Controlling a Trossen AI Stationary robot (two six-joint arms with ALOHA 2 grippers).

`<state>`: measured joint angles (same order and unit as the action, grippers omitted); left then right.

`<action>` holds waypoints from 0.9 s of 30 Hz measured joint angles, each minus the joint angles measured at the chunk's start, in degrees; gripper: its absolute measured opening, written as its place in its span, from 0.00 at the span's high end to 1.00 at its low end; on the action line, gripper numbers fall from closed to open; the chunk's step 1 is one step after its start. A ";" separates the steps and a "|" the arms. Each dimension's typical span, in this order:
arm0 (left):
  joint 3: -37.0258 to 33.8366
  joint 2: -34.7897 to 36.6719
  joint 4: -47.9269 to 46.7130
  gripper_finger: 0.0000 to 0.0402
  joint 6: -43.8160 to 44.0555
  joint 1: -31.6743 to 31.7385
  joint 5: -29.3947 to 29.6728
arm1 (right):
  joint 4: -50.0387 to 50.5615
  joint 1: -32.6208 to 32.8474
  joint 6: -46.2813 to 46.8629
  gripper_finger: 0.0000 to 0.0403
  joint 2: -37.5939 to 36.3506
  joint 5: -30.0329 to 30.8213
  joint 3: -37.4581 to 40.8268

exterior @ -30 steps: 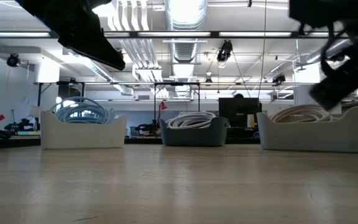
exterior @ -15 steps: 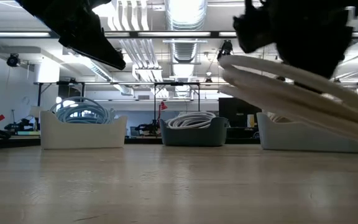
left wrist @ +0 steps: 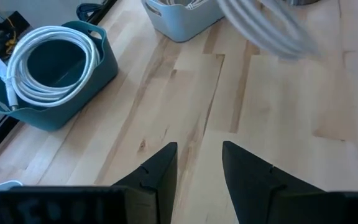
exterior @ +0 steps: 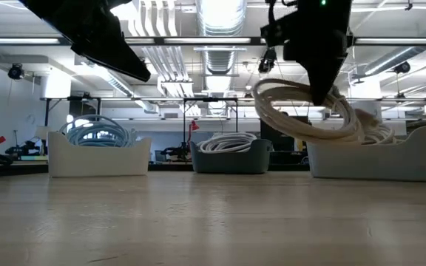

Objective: Pick & Place USB Port
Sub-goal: Put the light brown usb cable into the gray bin

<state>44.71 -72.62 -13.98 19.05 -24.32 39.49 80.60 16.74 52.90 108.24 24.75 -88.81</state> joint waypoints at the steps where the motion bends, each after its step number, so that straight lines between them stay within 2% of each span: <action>1: 0.00 0.00 0.00 0.66 0.00 0.00 0.27 | 2.46 -0.71 0.45 0.90 -0.04 1.29 -0.14; 4: 0.00 0.00 0.00 0.66 0.00 0.00 0.74 | 9.54 -2.86 2.66 0.90 -0.10 5.02 -0.15; 12: 0.00 0.00 0.15 0.66 0.11 0.00 0.96 | 9.27 -8.62 4.15 0.89 -3.62 11.60 3.66; 22: 0.00 0.00 0.31 0.66 0.33 0.00 0.96 | 9.44 -15.37 14.20 0.89 -15.12 10.85 12.59; 27: 0.00 0.00 0.26 0.66 0.50 0.00 0.94 | 9.41 -16.71 23.53 0.89 -22.67 4.72 20.92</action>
<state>44.71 -72.62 -13.72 19.55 -24.32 40.42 90.01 0.03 76.43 85.57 29.46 -67.89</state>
